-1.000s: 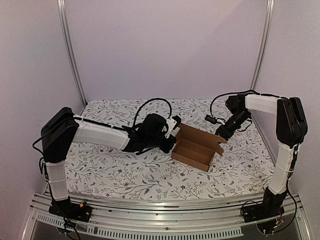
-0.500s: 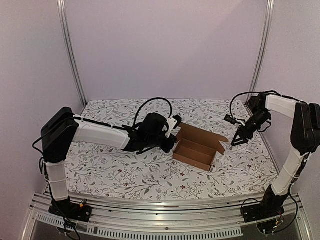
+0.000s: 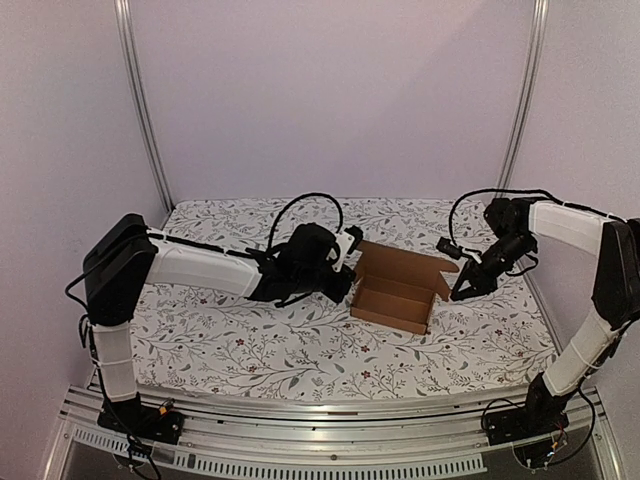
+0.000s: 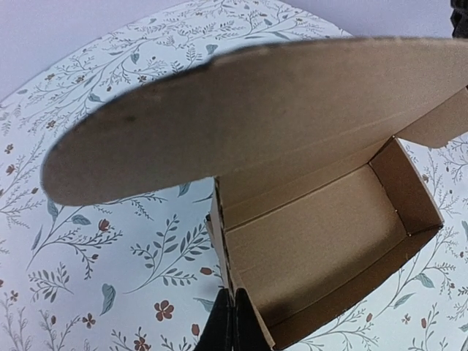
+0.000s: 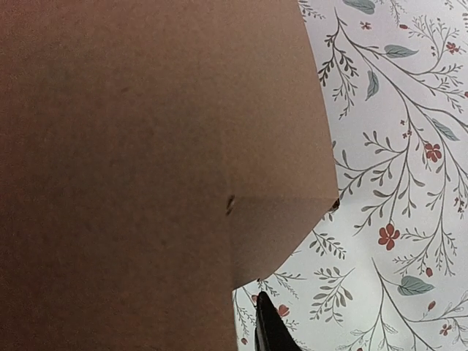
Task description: Fold the paper box
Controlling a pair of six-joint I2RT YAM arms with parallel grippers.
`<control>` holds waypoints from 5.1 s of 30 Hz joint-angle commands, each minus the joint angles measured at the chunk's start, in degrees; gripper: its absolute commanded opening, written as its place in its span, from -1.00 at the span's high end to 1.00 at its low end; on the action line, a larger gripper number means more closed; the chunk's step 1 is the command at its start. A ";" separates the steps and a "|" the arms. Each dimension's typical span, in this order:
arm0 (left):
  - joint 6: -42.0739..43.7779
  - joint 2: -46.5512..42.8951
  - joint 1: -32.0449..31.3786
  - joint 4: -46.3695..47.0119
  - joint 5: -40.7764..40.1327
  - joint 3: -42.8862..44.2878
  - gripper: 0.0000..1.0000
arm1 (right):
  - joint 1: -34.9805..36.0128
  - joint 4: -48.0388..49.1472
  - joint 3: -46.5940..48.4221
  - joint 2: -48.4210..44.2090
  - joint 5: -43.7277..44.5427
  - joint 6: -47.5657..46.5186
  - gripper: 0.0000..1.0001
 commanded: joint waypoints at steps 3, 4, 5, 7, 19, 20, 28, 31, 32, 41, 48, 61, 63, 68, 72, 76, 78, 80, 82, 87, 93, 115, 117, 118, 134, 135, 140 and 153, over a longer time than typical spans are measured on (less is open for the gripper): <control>-1.99 2.51 -2.15 -0.53 1.23 2.25 1.00 | 1.60 4.41 -0.04 0.90 -1.98 3.76 0.73; -2.04 2.92 -2.33 -0.56 1.29 2.61 1.00 | 1.91 4.88 0.15 0.98 -2.14 4.20 0.73; -2.14 3.38 -2.58 -0.57 1.31 2.94 1.00 | 2.23 5.33 0.34 1.16 -2.33 4.93 0.73; -2.33 4.22 -2.86 -0.57 1.13 3.43 1.00 | 3.11 6.26 0.61 1.74 -2.02 5.89 0.73; -3.72 7.82 -4.31 0.23 -0.30 4.80 1.00 | 3.59 9.52 -1.61 2.90 -0.03 7.41 0.72; -3.76 7.82 -4.32 0.27 -0.43 4.50 1.00 | 3.59 9.65 -1.73 2.79 -0.27 7.46 0.72; -2.61 5.97 -4.50 1.37 -1.30 1.27 1.00 | 3.55 7.73 1.60 2.04 -5.99 12.18 0.71; -1.93 5.48 -4.50 1.01 -0.89 1.36 1.00 | 3.59 7.28 3.08 2.13 -7.64 14.20 0.71; -1.81 5.36 -4.49 0.75 -0.83 1.50 1.00 | 3.59 7.33 3.44 2.23 -8.03 14.65 0.71; -0.80 4.72 -4.41 -1.01 -0.76 2.24 1.00 | 3.59 7.86 4.43 4.25 -6.50 16.98 0.70; -1.11 5.96 -4.50 -0.87 -0.90 2.31 1.00 | 3.15 6.35 2.14 5.27 -2.13 13.47 0.70; 0.54 5.04 -6.18 6.25 -6.83 -5.29 1.00 | 1.78 3.40 -3.90 -0.81 3.53 7.70 0.60; 0.62 5.14 -6.46 6.63 -7.39 -5.47 1.00 | 1.49 2.59 -4.84 -2.07 5.14 6.72 0.55; 1.66 4.84 -7.12 7.22 -8.83 -5.73 1.00 | 0.00 -3.12 -6.59 -6.39 8.51 2.17 0.39; 2.28 4.64 -7.31 7.35 -9.18 -5.73 1.00 | -0.03 -11.90 -1.89 -12.68 8.96 -1.07 0.22; 2.46 4.39 -7.40 7.48 -9.61 -5.82 1.00 | 3.58 -12.92 4.38 -17.07 8.38 2.34 0.01; 2.51 4.32 -7.40 7.49 -9.68 -5.82 1.00 | 7.97 -9.47 5.66 -18.13 10.71 6.78 -0.11; 2.44 4.23 -7.48 7.44 -9.71 -5.83 1.00 | 13.09 -5.33 6.32 -17.49 15.78 11.81 -0.14; 2.47 4.09 -7.62 7.33 -9.78 -5.82 1.00 | 17.02 -1.62 6.74 -15.13 19.98 14.92 -0.15; 2.48 3.87 -7.75 6.75 -10.07 -5.58 1.00 | 21.14 3.41 7.21 -9.94 24.58 17.26 -0.09; 2.47 3.76 -7.92 6.57 -10.08 -5.26 1.00 | 24.60 5.34 5.11 -9.92 28.00 16.07 0.30; 3.15 -14.68 -16.17 7.91 -13.43 -25.39 0.43 | 31.22 8.59 -3.63 -12.00 32.70 12.18 0.84; 2.39 -18.01 -17.46 7.69 -13.63 -28.38 0.43 | 31.50 8.29 -4.13 -11.51 31.99 11.42 0.84; 2.02 -19.90 -17.64 7.65 -13.86 -29.92 0.43 | 31.58 8.04 -4.29 -11.22 31.73 11.06 0.84; 7.72 -33.56 -16.54 4.90 -19.49 -35.90 0.33 | 33.39 7.13 -3.81 -5.80 33.72 8.28 0.86; 7.94 -32.25 -16.19 6.40 -19.28 -36.11 0.32 | 33.39 6.66 -2.84 -6.17 33.22 8.74 0.86; 7.52 -25.10 -14.39 13.93 -18.90 -34.53 0.21 | 33.39 6.30 -1.45 -6.61 32.65 8.98 0.85; 2.23 -17.38 -7.13 13.08 -8.40 -18.87 -0.09 | 33.37 11.59 -7.21 -1.30 34.25 7.60 0.45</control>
